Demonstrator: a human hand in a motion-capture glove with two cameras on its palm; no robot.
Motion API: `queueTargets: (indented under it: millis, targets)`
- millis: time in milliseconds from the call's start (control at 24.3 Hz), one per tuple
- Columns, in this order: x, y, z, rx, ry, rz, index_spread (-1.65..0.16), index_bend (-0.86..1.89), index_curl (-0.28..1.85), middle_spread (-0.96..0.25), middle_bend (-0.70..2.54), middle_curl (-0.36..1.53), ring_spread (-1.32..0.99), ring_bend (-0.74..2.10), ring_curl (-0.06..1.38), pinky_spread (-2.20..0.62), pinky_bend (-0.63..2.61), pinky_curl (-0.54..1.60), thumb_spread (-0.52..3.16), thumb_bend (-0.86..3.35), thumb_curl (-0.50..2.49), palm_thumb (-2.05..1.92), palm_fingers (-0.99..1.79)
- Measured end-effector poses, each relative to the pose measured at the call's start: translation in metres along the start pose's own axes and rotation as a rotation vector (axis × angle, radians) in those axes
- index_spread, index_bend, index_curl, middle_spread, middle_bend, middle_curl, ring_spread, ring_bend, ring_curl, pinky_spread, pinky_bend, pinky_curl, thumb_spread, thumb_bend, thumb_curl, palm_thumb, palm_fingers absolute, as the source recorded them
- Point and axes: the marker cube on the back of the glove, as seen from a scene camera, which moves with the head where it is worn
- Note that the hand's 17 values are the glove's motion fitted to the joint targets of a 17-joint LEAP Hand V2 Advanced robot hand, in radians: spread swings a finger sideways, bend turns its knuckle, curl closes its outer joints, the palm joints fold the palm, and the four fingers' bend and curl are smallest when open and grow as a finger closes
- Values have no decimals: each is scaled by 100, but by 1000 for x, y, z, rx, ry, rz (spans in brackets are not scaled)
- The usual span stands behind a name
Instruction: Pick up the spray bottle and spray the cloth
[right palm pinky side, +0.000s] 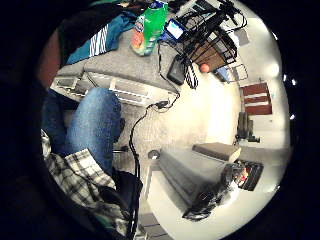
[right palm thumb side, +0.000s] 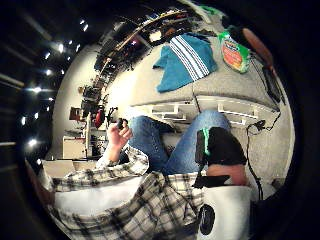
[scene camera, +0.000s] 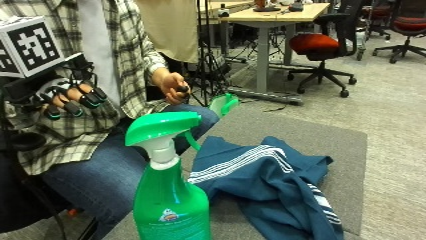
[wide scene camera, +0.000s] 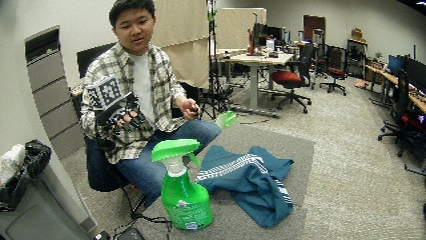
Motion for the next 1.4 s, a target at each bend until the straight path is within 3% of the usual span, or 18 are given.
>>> queueTargets:
  millis: [535,1111,1399]
  targets:
    - [13,-28,2,13,-14,8,-32,19,22,-4,17,15,3,35,18,17,37,14,92,34,23,61,40]
    - [47,-72,11,4,-66,57,-34,16,27,-6,17,21,3,36,23,20,41,19,110,24,30,63,35]
    - [99,-127,16,-23,-219,137,-30,13,26,-5,18,23,1,39,25,19,46,21,113,19,33,63,34]
